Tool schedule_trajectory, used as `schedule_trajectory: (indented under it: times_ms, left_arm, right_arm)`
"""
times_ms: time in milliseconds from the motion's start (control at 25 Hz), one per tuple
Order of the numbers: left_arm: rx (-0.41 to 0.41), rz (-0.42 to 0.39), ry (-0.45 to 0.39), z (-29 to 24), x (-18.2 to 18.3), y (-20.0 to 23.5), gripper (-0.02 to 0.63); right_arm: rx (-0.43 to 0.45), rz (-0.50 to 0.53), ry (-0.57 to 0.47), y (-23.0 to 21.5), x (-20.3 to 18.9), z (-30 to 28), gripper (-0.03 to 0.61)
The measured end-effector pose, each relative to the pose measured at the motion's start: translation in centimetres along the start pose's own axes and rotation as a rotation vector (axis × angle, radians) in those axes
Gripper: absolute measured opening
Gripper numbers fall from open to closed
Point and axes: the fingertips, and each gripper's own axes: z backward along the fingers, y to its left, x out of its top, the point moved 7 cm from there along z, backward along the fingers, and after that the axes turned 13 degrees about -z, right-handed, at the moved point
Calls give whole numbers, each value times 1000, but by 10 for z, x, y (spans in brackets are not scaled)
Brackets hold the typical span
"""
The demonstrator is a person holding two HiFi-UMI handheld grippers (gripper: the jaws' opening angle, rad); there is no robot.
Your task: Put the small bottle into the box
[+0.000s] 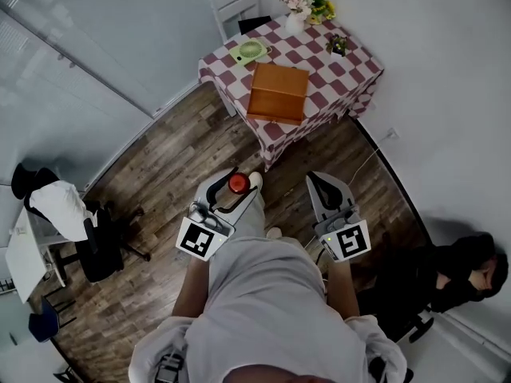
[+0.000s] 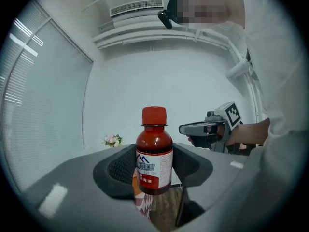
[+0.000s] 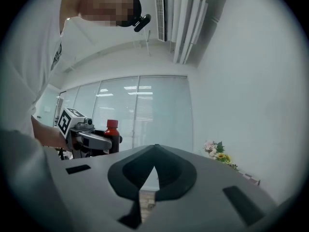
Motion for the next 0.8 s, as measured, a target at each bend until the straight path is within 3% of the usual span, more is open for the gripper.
schedule_trajectory:
  times_ms: [320,560,800]
  left_arm:
    - [-43,5,-44,-76,-39,106,220]
    - [-83,30,-14,-130,-76,184,220]
    - [-83,65,6,-173,-114,231,219]
  right_arm:
    - [-51,-12,75,-60,10,-97,0]
    - [-60,-32,141,-97,15,-181,1]
    - [-55,-104,179,-137,6,-240,1]
